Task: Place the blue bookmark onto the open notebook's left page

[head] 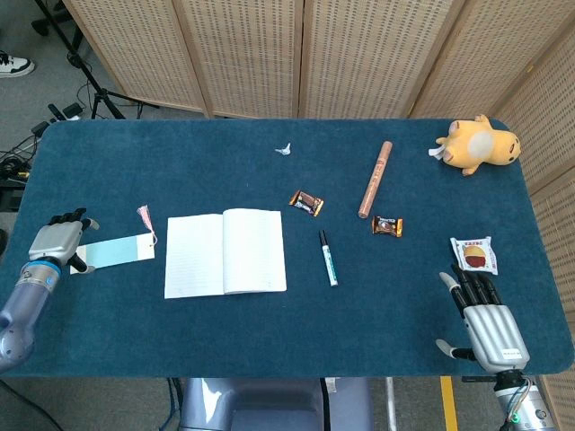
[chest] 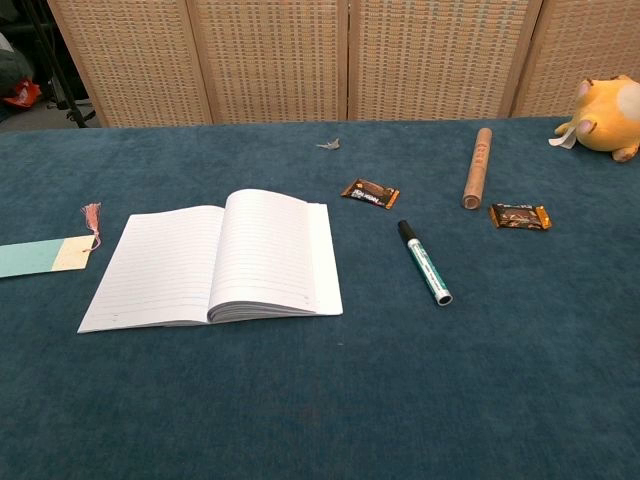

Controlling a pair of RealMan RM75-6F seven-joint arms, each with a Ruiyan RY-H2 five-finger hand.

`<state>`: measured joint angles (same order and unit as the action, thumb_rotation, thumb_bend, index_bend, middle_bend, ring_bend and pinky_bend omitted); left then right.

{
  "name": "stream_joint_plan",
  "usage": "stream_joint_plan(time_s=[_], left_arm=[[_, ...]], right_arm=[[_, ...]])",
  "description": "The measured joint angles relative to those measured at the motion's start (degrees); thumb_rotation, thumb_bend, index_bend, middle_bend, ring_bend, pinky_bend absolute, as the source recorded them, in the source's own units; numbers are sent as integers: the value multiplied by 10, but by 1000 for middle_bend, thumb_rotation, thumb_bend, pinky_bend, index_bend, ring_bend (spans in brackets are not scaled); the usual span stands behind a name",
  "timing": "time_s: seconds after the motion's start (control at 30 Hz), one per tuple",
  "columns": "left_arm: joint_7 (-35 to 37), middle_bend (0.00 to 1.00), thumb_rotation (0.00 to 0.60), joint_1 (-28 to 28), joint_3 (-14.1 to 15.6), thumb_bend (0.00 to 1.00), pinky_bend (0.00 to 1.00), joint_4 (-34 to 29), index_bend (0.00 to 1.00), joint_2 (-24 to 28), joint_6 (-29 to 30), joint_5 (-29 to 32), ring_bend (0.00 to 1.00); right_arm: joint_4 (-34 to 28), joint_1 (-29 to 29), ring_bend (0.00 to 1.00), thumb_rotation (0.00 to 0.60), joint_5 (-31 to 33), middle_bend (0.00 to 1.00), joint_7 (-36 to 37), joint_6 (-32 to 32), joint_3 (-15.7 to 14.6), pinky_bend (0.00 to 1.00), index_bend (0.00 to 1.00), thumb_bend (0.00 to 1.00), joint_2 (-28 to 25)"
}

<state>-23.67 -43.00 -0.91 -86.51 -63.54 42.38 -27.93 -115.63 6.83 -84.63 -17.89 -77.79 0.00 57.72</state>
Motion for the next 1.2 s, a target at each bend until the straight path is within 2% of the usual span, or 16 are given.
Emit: stream_joint_plan(time_s=[0.37, 0.77, 1.2], left_arm=[[-35, 0, 600, -19, 20, 155, 0, 30, 267, -36, 11, 40, 0], [-60, 0, 600, -32, 28, 155, 0, 64, 267, -67, 15, 73, 0], [-76, 0, 600, -36, 33, 156, 0, 94, 267, -101, 18, 84, 0]], right_arm=[[3, 4, 0, 600, 7, 0, 2, 7, 1, 12, 0, 105, 1], [4, 5, 0, 600, 8, 0, 6, 8, 2, 12, 0, 105, 1], [6, 7, 0, 600, 15, 0, 7, 11, 3, 12, 0, 105, 2]])
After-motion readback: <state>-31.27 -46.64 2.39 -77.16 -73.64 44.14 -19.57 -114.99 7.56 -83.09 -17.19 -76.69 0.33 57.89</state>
